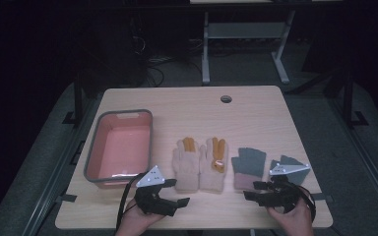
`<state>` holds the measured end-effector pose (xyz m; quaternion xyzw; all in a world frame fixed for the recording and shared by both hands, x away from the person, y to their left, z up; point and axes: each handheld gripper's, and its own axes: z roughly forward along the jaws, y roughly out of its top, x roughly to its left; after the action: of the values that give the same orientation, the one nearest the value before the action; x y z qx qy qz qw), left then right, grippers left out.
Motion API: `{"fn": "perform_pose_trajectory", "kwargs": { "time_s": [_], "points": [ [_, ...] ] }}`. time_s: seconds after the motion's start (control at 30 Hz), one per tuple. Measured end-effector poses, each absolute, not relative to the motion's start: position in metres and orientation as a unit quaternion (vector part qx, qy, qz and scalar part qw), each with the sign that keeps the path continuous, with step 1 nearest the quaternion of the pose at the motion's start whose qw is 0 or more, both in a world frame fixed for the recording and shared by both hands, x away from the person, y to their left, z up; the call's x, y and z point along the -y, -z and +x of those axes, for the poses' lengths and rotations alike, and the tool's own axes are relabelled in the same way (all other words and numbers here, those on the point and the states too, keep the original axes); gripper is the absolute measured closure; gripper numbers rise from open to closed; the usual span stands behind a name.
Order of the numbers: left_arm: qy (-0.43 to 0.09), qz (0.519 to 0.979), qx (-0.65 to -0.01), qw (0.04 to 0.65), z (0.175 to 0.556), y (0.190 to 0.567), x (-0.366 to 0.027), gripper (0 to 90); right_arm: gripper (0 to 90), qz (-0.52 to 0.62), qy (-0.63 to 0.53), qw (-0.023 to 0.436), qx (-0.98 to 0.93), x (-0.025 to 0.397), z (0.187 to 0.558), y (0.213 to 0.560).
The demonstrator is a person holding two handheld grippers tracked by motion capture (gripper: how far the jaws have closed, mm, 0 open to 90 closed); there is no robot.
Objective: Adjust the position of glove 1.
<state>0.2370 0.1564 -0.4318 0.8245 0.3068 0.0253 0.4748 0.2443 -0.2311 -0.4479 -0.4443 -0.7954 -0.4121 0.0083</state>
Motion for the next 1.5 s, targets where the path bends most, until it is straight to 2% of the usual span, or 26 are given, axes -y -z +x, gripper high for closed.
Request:
{"fn": "perform_pose_trajectory", "kwargs": {
  "time_s": [0.13, 0.33, 0.73, 1.5],
  "points": [
    [-0.031, 0.822, -0.312, 0.475, 0.24, 0.431, -0.157, 19.1, 33.9, -0.437, 0.421, -0.007, 0.795, 0.229, 0.246, 0.443],
    [-0.033, 0.824, -0.313, 0.471, 0.24, 0.432, -0.159, 19.0, 25.3, -0.436, 0.41, -0.009, 0.801, 0.222, 0.254, 0.439],
    [-0.038, 0.823, -0.317, 0.47, 0.242, 0.432, -0.161, 17.6, 27.3, -0.416, 0.396, -0.043, 0.818, 0.197, 0.271, 0.422],
    [-0.038, 0.824, -0.32, 0.465, 0.242, 0.434, -0.16, 17.3, 26.4, -0.379, 0.349, -0.026, 0.857, 0.141, 0.322, 0.411]
  ]
}}
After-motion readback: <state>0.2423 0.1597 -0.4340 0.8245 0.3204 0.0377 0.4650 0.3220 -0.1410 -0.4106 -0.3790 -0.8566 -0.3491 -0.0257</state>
